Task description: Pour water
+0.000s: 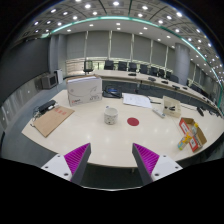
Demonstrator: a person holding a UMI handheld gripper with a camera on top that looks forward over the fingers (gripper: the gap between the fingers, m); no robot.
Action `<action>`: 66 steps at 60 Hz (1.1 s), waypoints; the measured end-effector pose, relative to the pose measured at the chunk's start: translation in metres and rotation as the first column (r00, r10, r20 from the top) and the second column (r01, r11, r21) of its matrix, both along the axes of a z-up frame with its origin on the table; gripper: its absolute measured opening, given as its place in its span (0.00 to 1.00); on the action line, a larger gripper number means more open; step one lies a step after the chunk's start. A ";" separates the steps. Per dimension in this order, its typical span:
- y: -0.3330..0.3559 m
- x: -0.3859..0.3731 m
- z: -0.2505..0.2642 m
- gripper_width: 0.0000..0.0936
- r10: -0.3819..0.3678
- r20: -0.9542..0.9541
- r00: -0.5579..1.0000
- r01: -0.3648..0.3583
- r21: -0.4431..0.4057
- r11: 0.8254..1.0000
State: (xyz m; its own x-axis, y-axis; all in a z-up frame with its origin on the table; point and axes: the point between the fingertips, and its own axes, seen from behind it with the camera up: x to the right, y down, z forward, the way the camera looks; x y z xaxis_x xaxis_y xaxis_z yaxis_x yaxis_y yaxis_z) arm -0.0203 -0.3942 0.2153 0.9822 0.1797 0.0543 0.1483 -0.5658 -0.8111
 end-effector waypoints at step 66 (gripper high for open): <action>0.173 0.474 -0.153 0.92 -0.134 -0.055 0.989 0.140 0.122 0.983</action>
